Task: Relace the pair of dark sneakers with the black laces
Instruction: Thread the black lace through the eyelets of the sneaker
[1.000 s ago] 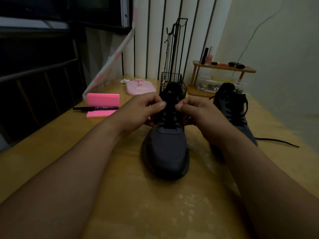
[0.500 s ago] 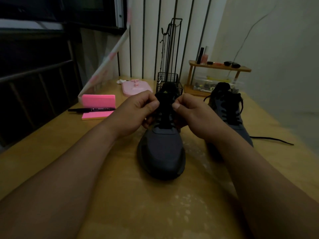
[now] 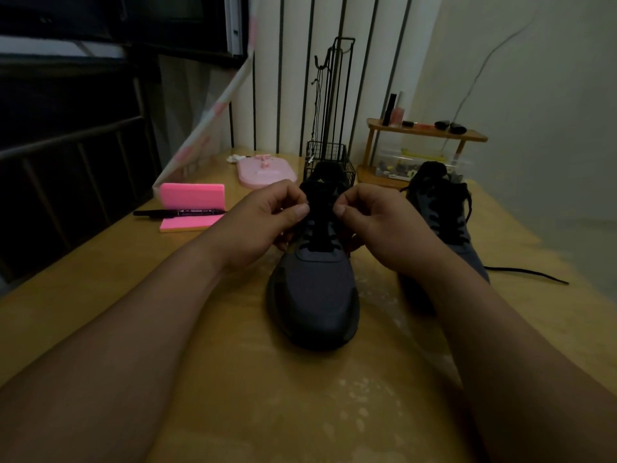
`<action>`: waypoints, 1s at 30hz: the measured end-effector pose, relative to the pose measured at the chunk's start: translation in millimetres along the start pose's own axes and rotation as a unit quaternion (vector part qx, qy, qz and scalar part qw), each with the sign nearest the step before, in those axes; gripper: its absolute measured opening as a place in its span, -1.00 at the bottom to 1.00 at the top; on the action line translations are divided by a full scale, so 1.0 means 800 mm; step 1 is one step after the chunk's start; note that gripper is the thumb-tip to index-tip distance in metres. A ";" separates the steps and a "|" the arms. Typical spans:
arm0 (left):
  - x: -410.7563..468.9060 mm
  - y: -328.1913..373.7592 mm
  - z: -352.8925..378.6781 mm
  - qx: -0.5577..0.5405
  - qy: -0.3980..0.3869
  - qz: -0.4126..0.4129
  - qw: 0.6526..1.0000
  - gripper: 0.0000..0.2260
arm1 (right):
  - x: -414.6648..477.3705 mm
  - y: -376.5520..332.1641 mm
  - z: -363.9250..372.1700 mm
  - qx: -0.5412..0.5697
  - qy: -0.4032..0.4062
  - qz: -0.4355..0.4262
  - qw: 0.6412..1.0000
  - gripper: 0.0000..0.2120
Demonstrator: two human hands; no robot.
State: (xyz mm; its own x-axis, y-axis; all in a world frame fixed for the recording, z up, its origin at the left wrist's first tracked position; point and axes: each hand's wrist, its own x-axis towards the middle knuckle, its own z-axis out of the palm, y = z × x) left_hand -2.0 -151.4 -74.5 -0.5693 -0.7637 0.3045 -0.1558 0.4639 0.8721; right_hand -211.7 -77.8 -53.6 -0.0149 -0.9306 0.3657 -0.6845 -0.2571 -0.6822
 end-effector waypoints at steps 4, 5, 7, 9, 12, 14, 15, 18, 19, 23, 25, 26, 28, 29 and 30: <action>0.001 0.000 0.002 0.010 0.006 0.007 1.000 -0.89 | 0.000 -0.002 0.009 -0.078 0.025 -0.031 0.996 -0.92; 0.001 0.000 0.002 0.013 0.010 0.010 1.000 -0.90 | 0.000 -0.002 0.012 -0.091 0.033 -0.032 0.995 -0.90; 0.001 0.000 0.005 0.024 0.021 0.019 0.999 -0.91 | 0.000 -0.002 0.015 -0.102 0.046 -0.031 0.993 -0.88; 0.001 0.001 0.007 0.039 0.029 0.028 0.998 -0.93 | -0.001 -0.001 0.016 -0.103 0.050 -0.027 0.993 -0.89; -0.001 0.003 0.005 0.043 0.019 0.024 0.999 -0.93 | -0.003 0.001 0.010 -0.048 0.031 -0.009 0.998 -0.90; -0.002 0.004 0.003 0.031 0.009 0.013 0.999 -0.90 | -0.004 0.002 0.005 0.018 0.012 0.011 1.000 -0.90; -0.003 0.004 0.003 0.025 0.007 0.011 1.000 -0.89 | -0.004 0.002 0.004 0.040 0.005 0.019 0.999 -0.90; -0.004 0.004 0.005 0.014 0.012 0.015 1.000 -0.92 | -0.004 0.003 0.005 0.068 0.008 0.024 0.997 -0.90; -0.005 0.004 0.005 0.009 0.013 0.013 1.000 -0.92 | -0.004 0.003 0.006 0.074 0.009 0.026 0.997 -0.89; -0.004 0.002 0.005 0.005 0.009 0.010 1.000 -0.91 | -0.002 0.004 0.010 0.071 0.013 0.029 0.997 -0.85; -0.003 0.002 0.004 0.014 0.014 0.015 1.000 -0.90 | 0.000 0.004 0.012 0.057 0.019 0.028 0.998 -0.85; -0.003 0.002 0.005 0.020 0.016 0.019 1.000 -0.91 | 0.001 0.004 0.014 0.040 0.027 0.022 0.999 -0.86; -0.003 0.002 0.008 0.036 0.026 0.030 0.999 -0.94 | 0.001 0.005 0.018 -0.010 0.046 0.003 0.999 -0.89; -0.004 0.001 0.010 0.051 0.036 0.038 0.997 -0.95 | 0.001 0.005 0.020 -0.036 0.056 -0.008 0.998 -0.89; -0.004 0.001 0.012 0.069 0.050 0.046 0.995 -0.92 | -0.001 0.003 0.021 -0.057 0.063 -0.019 0.996 -0.87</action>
State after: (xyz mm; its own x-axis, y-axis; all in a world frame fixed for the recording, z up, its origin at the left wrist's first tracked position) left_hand -7.8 -144.3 -78.7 -0.5049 -0.7525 0.4229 -0.2198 0.5859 0.7800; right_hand -201.2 -82.1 -66.5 -0.0740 -0.8788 0.4715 -0.7639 -0.2540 -0.5933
